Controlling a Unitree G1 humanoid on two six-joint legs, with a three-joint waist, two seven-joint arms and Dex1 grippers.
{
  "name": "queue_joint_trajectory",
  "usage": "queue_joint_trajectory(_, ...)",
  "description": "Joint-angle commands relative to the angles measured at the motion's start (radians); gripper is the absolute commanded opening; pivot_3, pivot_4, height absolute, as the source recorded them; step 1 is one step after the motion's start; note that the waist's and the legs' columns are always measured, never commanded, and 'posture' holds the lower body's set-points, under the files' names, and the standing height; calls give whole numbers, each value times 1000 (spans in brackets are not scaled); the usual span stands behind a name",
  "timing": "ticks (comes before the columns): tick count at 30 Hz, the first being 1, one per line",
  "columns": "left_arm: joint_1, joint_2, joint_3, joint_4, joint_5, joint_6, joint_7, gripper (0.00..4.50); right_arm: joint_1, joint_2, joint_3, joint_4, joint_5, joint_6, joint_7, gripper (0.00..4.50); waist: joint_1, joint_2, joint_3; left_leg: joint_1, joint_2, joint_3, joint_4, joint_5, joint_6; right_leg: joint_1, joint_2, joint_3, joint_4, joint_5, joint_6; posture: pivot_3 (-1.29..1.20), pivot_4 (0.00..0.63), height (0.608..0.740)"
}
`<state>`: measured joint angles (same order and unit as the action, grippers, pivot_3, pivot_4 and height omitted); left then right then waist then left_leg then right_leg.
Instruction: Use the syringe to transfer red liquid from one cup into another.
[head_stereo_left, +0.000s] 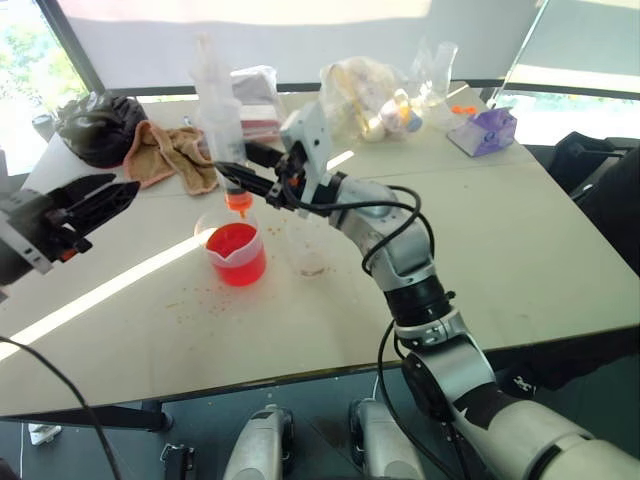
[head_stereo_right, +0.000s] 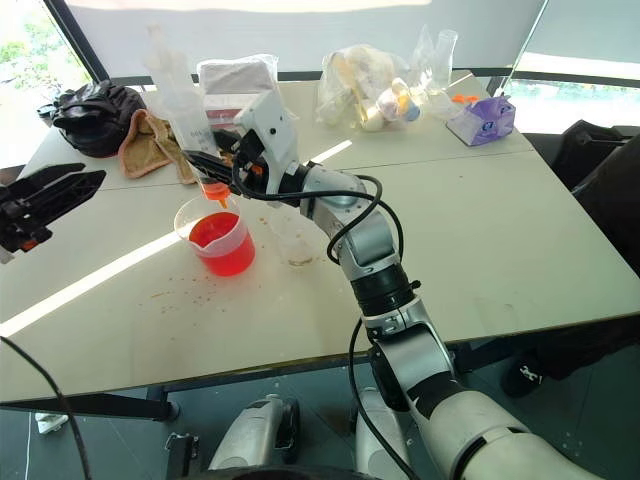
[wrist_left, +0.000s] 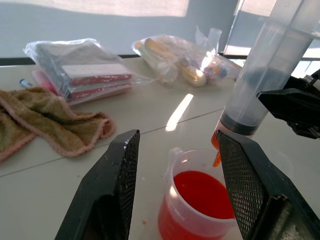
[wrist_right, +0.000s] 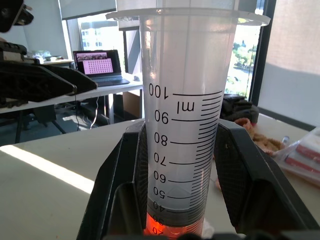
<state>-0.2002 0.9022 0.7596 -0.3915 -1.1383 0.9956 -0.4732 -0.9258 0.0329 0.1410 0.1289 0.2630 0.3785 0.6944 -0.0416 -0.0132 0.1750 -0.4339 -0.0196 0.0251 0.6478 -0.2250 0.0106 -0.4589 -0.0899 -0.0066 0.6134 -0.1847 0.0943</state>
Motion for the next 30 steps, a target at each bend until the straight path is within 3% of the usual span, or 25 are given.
queue_joint_trajectory(1,-58,0,-66,30,14,-43,-12,2498,-39,-25,-35,-133,46,83,-41,1346,0,0,0,0,0,0,0,0,0,0,0,0,0,0,0,0,150,740)
queue_joint_trajectory(15,-340,-64,-364,220,140,-126,-124,2498,131,-189,-97,-374,63,246,-175,1346,7,-1,0,0,0,1,0,0,1,1,1,0,-1,0,0,0,150,740)
queue_joint_trajectory(23,-606,-108,-473,348,177,-110,-182,2498,196,-185,-66,-369,51,217,-211,1346,4,-2,1,0,0,2,1,1,2,2,3,0,-1,2,4,0,150,740)
queue_joint_trajectory(30,-738,-186,-527,411,197,-99,-192,2498,216,-185,-47,-375,51,206,-225,1346,3,-2,1,0,0,1,2,1,2,3,3,0,0,2,5,0,150,740)
